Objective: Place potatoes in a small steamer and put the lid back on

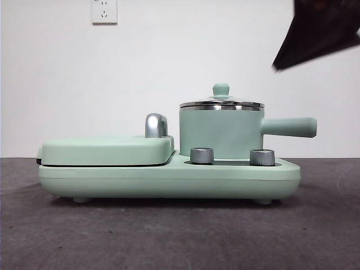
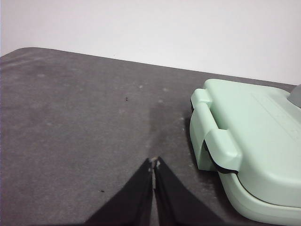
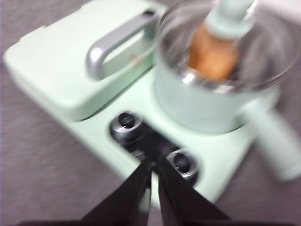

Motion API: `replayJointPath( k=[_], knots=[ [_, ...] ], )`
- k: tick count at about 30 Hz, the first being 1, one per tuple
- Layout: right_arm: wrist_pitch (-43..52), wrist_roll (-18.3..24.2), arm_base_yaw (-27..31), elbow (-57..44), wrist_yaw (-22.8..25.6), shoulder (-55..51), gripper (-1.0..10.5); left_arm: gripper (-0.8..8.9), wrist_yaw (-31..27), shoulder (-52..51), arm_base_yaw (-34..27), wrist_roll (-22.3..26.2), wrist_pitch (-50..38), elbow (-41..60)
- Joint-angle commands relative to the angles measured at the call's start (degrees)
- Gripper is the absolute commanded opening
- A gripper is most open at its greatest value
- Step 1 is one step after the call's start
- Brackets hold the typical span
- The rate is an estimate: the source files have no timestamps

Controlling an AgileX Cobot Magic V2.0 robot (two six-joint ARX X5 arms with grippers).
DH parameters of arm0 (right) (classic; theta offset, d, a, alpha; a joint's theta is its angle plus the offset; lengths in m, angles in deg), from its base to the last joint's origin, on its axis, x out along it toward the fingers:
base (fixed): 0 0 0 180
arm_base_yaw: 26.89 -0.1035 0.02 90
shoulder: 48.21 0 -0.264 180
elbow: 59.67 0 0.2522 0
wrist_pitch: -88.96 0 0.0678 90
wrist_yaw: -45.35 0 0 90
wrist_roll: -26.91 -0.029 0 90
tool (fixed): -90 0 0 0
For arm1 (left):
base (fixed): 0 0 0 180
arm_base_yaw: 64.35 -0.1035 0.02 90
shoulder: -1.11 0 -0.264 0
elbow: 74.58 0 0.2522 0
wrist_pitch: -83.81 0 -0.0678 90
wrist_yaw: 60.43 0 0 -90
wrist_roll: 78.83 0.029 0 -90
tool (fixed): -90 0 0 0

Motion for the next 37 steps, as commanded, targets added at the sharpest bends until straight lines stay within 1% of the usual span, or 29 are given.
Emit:
replayJointPath(
  k=[1,4,8,11,14,16,19,20,24,25,26,27,37],
  knots=[
    [0.7,7.0,2.1,-1.2,2.9,-5.9,0.2,0.06,-0.1,0.0,0.0,-0.2,-0.7,1.1],
    [3.1,6.7,8.8,-7.2,3.2,-14.5,0.2,0.06,-0.1,0.0,0.0,-0.2,-0.7,1.1],
    [7.7,5.5,19.2,-18.4,3.4,-27.1,0.2,0.06,-0.1,0.0,0.0,-0.2,-0.7,1.1],
    [8.7,4.5,24.9,-24.8,1.5,-35.2,0.2,0.06,-0.1,0.0,0.0,-0.2,-0.7,1.1],
    [9.1,2.5,27.9,-30.3,1.0,-41.4,0.2,0.06,-0.1,0.0,0.0,-0.2,-0.7,1.1],
    [11.2,2.3,29.0,-33.5,0.9,-43.9,0.2,0.06,-0.1,0.0,0.0,-0.2,-0.7,1.1],
    [14.1,0.2,30.0,-37.7,0.0,-47.5,0.2,0.06,-0.1,0.0,0.0,-0.2,-0.7,1.1],
    [12.7,0.0,30.2,-37.5,-0.1,-48.7,0.2,0.06,-0.1,0.0,0.0,-0.2,-0.6,1.1],
    [13.6,0.2,30.2,-37.5,-0.1,-48.3,0.2,0.06,-0.1,0.0,0.0,-0.2,-0.7,1.1],
    [13.6,-0.4,30.2,-37.5,-0.2,-48.3,0.2,0.06,-0.1,0.0,0.0,-0.2,-0.7,1.1],
    [13.7,-3.3,30.2,-37.5,-0.4,-48.3,0.2,0.06,-0.1,0.0,0.0,-0.2,-0.6,1.1],
    [13.6,-4.3,30.1,-37.5,-0.7,-48.2,0.2,0.06,-0.1,0.0,0.0,-0.2,-0.7,1.1],
    [13.8,-4.3,29.9,-37.5,-0.5,-48.3,0.2,0.06,-0.1,0.0,0.0,-0.2,-0.7,1.1]
  ],
)
